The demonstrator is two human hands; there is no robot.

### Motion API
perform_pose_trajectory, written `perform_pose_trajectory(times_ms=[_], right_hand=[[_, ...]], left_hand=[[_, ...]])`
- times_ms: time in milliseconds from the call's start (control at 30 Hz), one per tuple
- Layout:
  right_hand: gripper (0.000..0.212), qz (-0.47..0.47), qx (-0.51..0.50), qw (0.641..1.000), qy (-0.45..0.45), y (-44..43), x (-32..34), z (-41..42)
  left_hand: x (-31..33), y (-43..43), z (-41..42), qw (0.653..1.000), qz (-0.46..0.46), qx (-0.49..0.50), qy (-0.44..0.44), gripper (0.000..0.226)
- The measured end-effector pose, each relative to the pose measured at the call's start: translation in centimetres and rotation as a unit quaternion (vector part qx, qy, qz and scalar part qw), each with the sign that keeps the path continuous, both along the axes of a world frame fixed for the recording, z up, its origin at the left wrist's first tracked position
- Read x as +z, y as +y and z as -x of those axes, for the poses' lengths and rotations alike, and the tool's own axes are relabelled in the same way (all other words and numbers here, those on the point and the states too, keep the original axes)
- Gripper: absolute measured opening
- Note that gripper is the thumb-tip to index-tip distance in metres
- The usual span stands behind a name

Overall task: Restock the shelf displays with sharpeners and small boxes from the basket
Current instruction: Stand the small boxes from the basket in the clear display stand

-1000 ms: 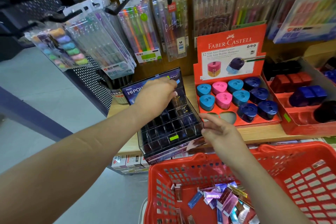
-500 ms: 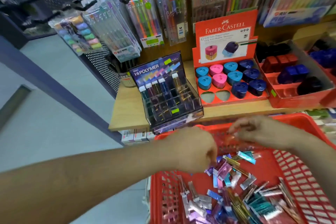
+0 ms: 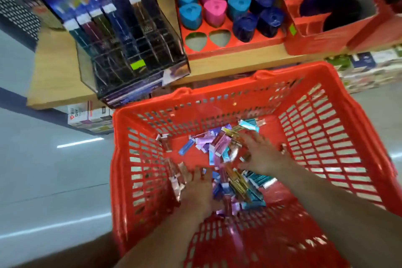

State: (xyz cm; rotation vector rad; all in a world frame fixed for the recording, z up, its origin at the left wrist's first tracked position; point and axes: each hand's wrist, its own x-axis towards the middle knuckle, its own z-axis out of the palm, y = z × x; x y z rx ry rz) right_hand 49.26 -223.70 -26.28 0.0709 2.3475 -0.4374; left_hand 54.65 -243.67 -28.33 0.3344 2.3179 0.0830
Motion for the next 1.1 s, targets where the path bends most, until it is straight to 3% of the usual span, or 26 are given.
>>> perform_pose_trajectory(times_ms=[67, 200, 300, 400, 533, 633, 700, 767, 867, 967, 1100], right_hand=[[0.108, -0.018, -0.003, 1.0, -0.004, -0.4, -1.7, 0.2], [0.112, -0.014, -0.026, 1.0, 0.002, -2.6, -3.6, -1.0], [0.091, -0.021, -0.005, 0.999, 0.045, -3.5, -4.7, -2.4], [0.056, 0.048, -0.027, 0.997, 0.052, -3.0, -5.0, -3.4], [0.042, 0.175, -0.124, 0.977, 0.023, -2.9, -3.9, -3.8], [0.031, 0.178, -0.162, 0.969, -0.055, -2.3, -2.9, -3.1], [0.02, 0.229, -0.273, 0.927, -0.114, -1.4, -1.9, -2.9], [0.016, 0.306, -0.383, 0.856, -0.163, -0.7, -0.2, -3.0], [0.022, 0.393, -0.454, 0.773, -0.205, -0.2, 2.0, -3.0], [0.026, 0.425, -0.469, 0.747, -0.203, -1.2, 4.3, -2.8], [0.022, 0.44, -0.415, 0.769, -0.205, -2.7, 8.2, -3.2]], left_hand=[[-1.0, 0.6, -1.1, 1.0, 0.002, 0.012, 0.007, 0.1], [-2.5, 1.2, -2.8, 0.997, -0.046, 0.017, 0.067, 0.073], [-2.5, 1.1, -2.0, 0.997, -0.06, 0.039, 0.03, 0.077], [-2.3, 0.1, -1.1, 0.995, -0.065, 0.069, -0.002, 0.08], [-2.0, -1.6, -1.5, 0.987, -0.101, 0.129, 0.003, 0.046], [-1.4, -1.7, 0.0, 0.972, -0.121, 0.203, -0.002, 0.013], [-0.8, -1.8, 1.0, 0.946, -0.164, 0.276, -0.031, 0.012], [0.5, -2.1, 1.7, 0.905, -0.212, 0.363, -0.061, 0.016], [2.8, -2.3, 2.5, 0.857, -0.265, 0.432, -0.093, 0.016], [5.3, -2.2, 3.3, 0.841, -0.306, 0.433, -0.106, 0.023], [8.6, -2.3, 4.4, 0.844, -0.327, 0.41, -0.107, 0.027]])
